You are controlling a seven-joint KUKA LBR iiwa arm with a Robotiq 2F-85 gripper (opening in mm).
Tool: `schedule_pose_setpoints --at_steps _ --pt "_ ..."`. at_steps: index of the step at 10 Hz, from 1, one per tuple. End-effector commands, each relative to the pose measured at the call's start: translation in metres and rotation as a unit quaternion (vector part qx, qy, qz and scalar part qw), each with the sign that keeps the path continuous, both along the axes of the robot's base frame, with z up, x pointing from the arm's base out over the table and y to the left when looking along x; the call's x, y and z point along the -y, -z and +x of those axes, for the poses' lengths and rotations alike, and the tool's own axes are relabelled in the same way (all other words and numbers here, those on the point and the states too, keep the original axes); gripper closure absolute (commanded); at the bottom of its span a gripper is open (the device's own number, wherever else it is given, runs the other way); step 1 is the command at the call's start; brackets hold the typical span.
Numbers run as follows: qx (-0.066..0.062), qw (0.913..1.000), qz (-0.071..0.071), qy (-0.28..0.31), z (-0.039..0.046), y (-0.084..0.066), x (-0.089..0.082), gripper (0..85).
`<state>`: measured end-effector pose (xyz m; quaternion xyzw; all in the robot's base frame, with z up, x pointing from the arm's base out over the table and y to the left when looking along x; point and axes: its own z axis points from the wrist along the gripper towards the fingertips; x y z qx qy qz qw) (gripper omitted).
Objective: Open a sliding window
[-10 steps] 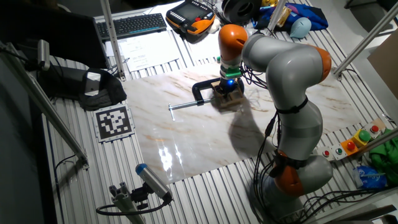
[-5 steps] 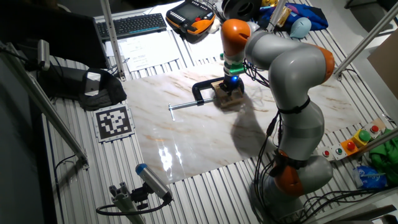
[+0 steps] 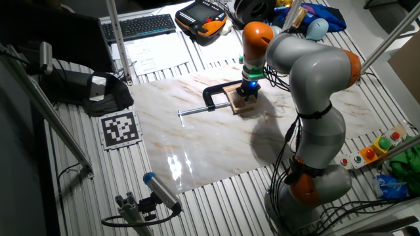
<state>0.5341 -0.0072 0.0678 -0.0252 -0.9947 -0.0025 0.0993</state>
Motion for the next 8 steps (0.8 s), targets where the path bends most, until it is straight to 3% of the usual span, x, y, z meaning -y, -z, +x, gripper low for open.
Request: schedule_pose_setpoints --at_steps 1,4,6,8 --pt "0.001 1.0000 -0.001 0.001 0.0006 -0.001 0.001 85.0" --pt "0.002 1.0000 0.001 0.002 0.0022 -0.001 0.011 85.0" --pt "0.004 0.9999 0.011 0.005 0.0027 0.004 0.016 85.0" --pt "0.006 0.9999 0.013 0.005 0.0035 0.010 0.020 85.0"
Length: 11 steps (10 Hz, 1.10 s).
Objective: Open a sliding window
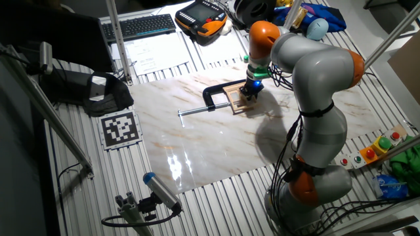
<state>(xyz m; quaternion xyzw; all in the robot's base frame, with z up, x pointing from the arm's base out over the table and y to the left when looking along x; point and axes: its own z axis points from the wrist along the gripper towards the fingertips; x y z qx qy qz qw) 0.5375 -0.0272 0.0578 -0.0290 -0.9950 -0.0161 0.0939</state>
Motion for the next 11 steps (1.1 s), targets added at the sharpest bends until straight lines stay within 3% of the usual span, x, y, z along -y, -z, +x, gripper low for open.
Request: schedule_pose_setpoints --at_steps 1,11 --pt "-0.001 1.0000 0.002 0.000 0.0010 0.0013 0.0007 85.0" --pt "-0.005 1.0000 0.003 0.000 0.0063 0.0088 -0.0019 85.0"
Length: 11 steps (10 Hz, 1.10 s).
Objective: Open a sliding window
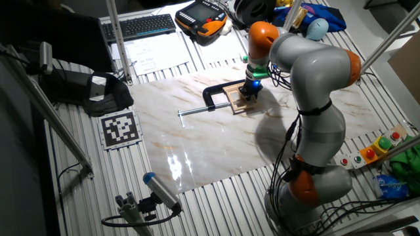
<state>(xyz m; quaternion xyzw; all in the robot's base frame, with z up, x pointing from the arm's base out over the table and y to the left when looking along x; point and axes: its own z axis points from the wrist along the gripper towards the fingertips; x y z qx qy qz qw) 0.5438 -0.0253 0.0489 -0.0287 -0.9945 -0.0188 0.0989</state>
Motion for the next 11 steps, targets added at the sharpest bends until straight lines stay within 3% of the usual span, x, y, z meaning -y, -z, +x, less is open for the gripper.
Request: schedule_pose_setpoints --at_steps 1,11 --pt "0.000 1.0000 0.000 -0.001 0.0002 0.0006 -0.0002 85.0" --pt "0.001 1.0000 -0.004 -0.004 0.0018 0.0018 -0.0011 85.0"
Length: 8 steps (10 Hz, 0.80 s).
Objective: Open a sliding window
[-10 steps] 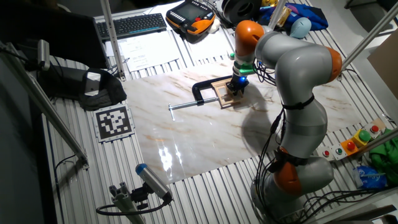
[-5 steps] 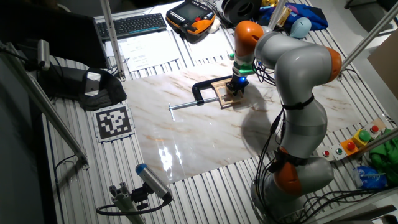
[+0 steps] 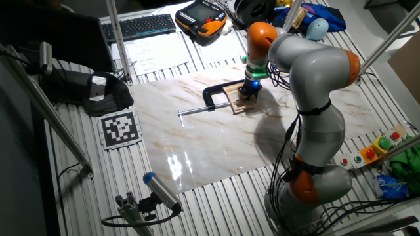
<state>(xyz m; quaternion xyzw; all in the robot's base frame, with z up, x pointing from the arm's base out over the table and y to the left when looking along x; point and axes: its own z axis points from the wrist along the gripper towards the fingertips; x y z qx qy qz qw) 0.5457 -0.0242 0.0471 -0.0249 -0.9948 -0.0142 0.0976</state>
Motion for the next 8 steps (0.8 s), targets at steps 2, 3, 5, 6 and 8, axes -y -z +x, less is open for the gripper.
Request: schedule_pose_setpoints --at_steps 2,3,5,6,8 --pt "0.000 1.0000 -0.001 -0.002 0.0012 -0.0010 -0.0001 85.0" --pt "0.000 1.0000 -0.003 -0.002 0.0017 -0.0013 -0.0003 85.0" --pt "0.000 1.0000 -0.003 -0.004 0.0035 -0.0013 -0.0009 85.0" --pt "0.001 1.0000 -0.003 -0.004 0.0041 -0.0008 -0.0011 85.0" --pt "0.001 1.0000 -0.004 -0.005 0.0048 -0.0003 -0.0012 85.0"
